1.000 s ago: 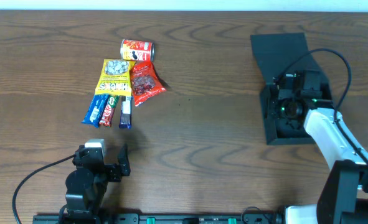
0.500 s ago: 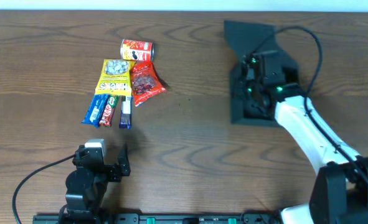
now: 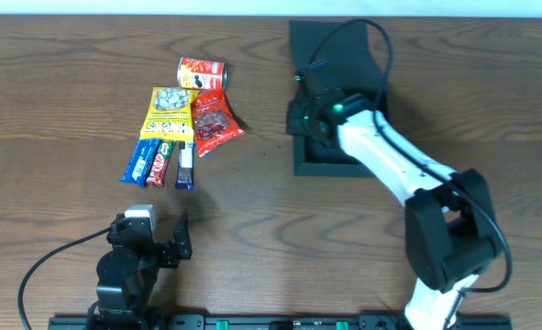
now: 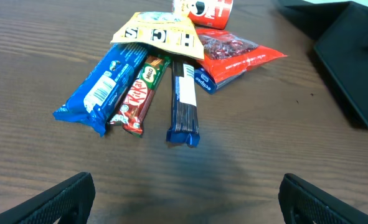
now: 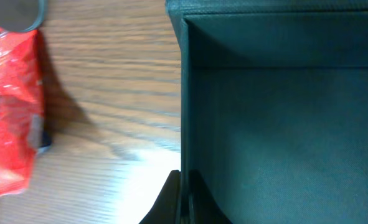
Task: Pack container
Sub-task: 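Drag the black box left toward the snacks with the right gripper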
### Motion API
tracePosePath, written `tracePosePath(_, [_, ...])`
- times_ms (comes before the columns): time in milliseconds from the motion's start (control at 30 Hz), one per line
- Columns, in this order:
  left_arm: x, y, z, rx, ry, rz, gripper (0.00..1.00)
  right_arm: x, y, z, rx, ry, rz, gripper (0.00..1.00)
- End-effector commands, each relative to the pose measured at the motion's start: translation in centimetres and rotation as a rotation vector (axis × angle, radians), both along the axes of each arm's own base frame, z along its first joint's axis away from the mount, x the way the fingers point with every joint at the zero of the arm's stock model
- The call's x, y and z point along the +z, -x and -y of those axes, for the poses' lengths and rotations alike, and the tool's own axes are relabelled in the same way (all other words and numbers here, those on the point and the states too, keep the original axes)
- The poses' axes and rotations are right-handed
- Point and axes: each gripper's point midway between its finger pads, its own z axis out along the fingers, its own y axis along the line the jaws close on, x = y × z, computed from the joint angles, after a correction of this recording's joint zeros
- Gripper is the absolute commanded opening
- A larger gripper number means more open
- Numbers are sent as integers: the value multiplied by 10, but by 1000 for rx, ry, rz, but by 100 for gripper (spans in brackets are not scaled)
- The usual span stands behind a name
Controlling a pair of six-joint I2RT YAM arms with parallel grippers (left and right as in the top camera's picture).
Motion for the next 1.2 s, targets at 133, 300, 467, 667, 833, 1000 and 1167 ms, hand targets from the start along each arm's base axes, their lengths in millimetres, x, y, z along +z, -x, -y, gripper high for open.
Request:
tracePosePath(133, [-5,0,-2,18,3,-8,96,26,-10,-49,-2,-8,49,2])
tracePosePath(300, [-5,0,-2,18,3,-8,95,23,-9,-65,16,-6,40,2])
tracePosePath(467, [-5,0,-2,18,3,-8,95,19,-6,-70,3,-16,27,2])
tracePosePath(667, [-5,0,-2,18,3,-8,95,18,-4,-71,12,-17,19,99])
tracePosePath(833, [-5,0,-2,18,3,-8,95,38,-2,-72,68,6,9,99])
tracePosePath(1000, [-5,0,-2,18,3,-8,95,104,-13,-33,9,83,47,99])
tracePosePath(1167, [-5,0,-2,18,3,-8,95,134,-33,59,-18,237,84,99])
